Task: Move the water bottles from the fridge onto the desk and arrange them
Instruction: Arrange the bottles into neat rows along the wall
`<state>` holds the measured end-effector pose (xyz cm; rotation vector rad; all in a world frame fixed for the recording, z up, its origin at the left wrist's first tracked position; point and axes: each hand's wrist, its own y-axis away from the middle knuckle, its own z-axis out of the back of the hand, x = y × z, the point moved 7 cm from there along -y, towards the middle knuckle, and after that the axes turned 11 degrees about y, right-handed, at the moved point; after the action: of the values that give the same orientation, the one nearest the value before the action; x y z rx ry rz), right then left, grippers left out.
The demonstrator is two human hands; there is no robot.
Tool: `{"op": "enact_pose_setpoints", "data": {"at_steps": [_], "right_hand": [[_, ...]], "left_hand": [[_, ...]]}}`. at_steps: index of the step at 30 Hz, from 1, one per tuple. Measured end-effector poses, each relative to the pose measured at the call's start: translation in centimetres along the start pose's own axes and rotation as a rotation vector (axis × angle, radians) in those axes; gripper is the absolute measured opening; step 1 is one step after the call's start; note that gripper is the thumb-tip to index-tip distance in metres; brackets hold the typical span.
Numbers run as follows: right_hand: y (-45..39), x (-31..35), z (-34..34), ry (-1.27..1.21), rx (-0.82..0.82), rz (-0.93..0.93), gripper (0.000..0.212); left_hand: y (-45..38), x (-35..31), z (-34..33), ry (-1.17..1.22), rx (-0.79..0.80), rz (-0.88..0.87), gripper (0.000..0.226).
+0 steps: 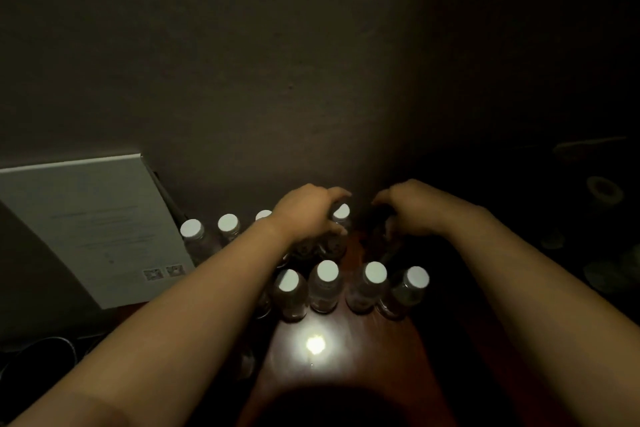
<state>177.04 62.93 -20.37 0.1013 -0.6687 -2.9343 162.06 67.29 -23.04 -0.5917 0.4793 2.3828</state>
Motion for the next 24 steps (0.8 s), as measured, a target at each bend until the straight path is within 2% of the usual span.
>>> {"op": "enact_pose_setpoints", "data": {"at_steps": [3, 8, 14, 20, 24], "right_hand": [[0.7, 0.1, -1.6, 0.043, 0.045, 0.048, 0.033], [0.4, 0.2, -2.7, 0.015, -0.084, 0.024, 0.02], [-1.0, 1.6, -1.9, -0.029, -0.126, -0.024, 0.012], [-2.1, 2.1, -1.1, -0.044, -0.143, -0.027, 0.026], [-2.2, 2.0, -1.4, -0.007, -0.177, -0.015, 0.021]], "left_hand": [[-0.2, -0.4, -0.6, -0.03, -0.011, -0.012, 0.064], [-0.4, 0.1, -0.5, -0.007, -0.037, 0.009, 0.058], [-0.6, 0.3, -0.6, -0.006, -0.078, -0.011, 0.057], [-0.6, 0.3, -0.3, 0.003, -0.083, -0.02, 0.056], [-0.5, 0.1, -0.7, 0.009, -0.037, -0.001, 0.055]]}}
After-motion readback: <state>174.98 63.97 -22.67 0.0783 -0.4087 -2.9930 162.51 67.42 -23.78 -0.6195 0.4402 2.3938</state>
